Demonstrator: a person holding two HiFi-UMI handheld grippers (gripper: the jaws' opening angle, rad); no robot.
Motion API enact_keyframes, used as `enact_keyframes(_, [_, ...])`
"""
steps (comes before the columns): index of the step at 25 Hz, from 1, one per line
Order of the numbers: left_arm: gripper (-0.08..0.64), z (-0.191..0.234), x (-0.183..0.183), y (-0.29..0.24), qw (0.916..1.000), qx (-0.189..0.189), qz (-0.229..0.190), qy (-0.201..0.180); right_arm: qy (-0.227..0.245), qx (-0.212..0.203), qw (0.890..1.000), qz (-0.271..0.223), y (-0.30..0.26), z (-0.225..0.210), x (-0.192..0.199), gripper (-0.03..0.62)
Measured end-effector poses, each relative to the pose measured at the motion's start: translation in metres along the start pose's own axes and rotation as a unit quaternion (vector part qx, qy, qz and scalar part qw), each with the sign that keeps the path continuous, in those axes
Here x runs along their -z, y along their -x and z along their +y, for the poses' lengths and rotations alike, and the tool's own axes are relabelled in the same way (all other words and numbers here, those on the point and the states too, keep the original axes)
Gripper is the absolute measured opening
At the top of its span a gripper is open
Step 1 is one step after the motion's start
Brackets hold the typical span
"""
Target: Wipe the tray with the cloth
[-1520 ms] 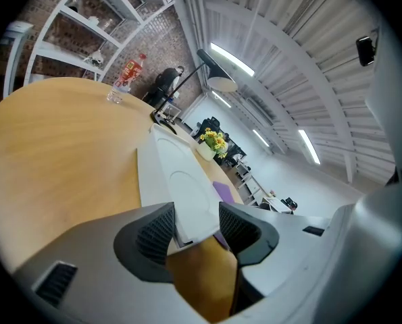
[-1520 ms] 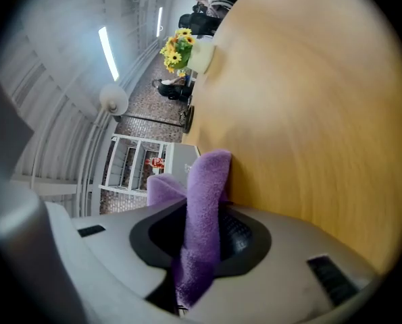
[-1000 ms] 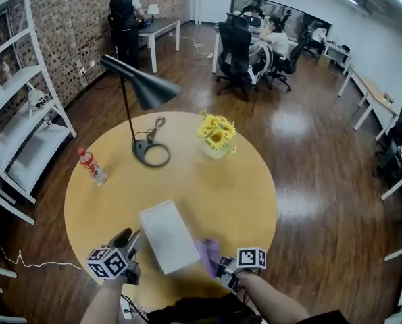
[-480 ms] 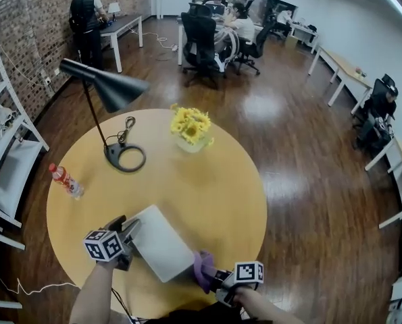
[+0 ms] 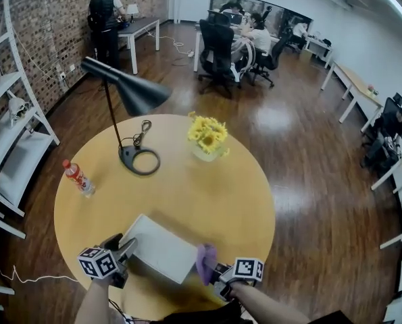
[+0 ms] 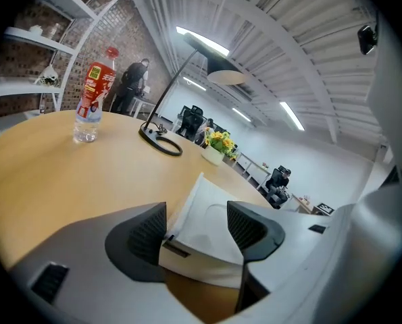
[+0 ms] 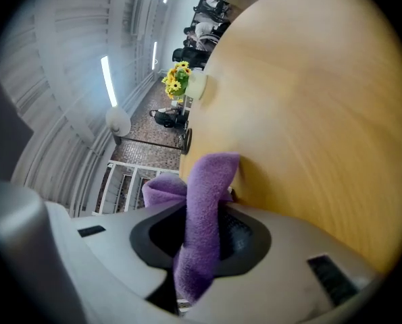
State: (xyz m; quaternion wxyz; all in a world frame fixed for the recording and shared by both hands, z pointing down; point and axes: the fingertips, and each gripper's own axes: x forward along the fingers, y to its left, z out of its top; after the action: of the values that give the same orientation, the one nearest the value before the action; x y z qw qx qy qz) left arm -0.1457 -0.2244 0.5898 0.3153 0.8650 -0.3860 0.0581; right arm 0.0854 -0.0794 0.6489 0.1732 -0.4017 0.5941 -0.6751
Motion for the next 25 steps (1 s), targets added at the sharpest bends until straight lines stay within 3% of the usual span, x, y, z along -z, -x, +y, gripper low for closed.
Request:
enact_keyframes(4, [0.264,-0.015,0.021,0.024,0.9998,0.009,0.02,-0.001,-0.001,-0.005,0.999,-0.032,-0.021,0.01,-0.042,0.087])
enact_keyframes(7, [0.264,-0.034,0.039,0.039,0.9992,0.014,0.037,0.003,0.046,-0.004,0.998,-0.031,-0.044,0.017,-0.08,0.087])
enact_keyframes(10, [0.272,-0.059,0.058,0.054,0.9983,0.023,0.045,0.028,0.081,0.0,0.997,-0.005,-0.068,0.03,-0.103,0.087])
enact_keyframes(13, [0.272,-0.08,0.075,0.062,0.9977,0.023,0.041,0.049,0.157,0.011,0.987,0.045,-0.086,0.03,-0.119,0.087])
enact_keyframes(19, [0.27,-0.079,0.081,0.062,0.998,-0.012,0.016,0.061,0.139,0.001,0.989,0.054,-0.088,0.031,-0.114,0.089])
enact_keyframes(25, [0.267,-0.073,0.079,0.06,0.9976,-0.017,0.011,0.067,0.124,0.0,0.991,0.049,-0.057,0.01,-0.097,0.089])
